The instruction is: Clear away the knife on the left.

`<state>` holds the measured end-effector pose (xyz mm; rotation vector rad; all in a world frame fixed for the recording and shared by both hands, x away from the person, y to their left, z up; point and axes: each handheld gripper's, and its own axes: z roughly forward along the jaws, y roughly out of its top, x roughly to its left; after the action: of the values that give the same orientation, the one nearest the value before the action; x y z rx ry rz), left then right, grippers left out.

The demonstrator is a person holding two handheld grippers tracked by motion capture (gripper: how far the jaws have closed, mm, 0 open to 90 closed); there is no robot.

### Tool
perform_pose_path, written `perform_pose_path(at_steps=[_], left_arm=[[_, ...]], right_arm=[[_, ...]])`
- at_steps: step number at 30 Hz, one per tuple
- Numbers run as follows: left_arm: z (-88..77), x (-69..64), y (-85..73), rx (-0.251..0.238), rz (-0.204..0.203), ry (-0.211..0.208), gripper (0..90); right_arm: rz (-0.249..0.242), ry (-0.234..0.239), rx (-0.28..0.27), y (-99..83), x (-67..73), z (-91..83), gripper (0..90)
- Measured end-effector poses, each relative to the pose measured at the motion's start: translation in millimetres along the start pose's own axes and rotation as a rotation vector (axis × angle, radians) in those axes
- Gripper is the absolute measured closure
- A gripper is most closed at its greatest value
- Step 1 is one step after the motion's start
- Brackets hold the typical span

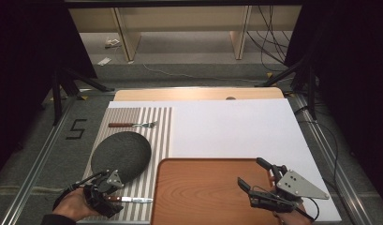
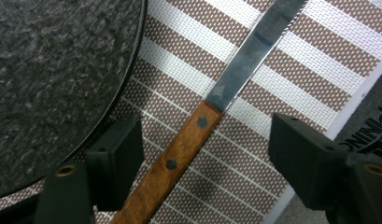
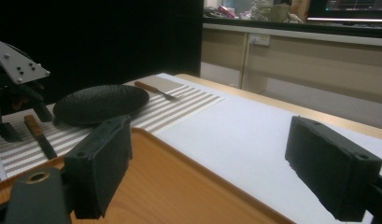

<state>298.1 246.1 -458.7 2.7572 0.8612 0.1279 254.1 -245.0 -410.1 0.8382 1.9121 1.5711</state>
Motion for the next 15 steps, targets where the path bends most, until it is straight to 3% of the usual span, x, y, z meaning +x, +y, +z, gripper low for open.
perform_pose_path(at_steps=[7, 15], left_arm=[[1.4, 3.3, 0.7, 0.016, -0.024, 0.007, 38.5], [2.1, 6.0, 2.0, 0.054, -0.048, -0.012, 49.3]], right_arm=[[0.001, 0.0, -0.001, -0.1, -0.1, 0.0, 15.8], [-0.002, 0.001, 0.0, -0.1, 0.1, 0.1, 15.8]])
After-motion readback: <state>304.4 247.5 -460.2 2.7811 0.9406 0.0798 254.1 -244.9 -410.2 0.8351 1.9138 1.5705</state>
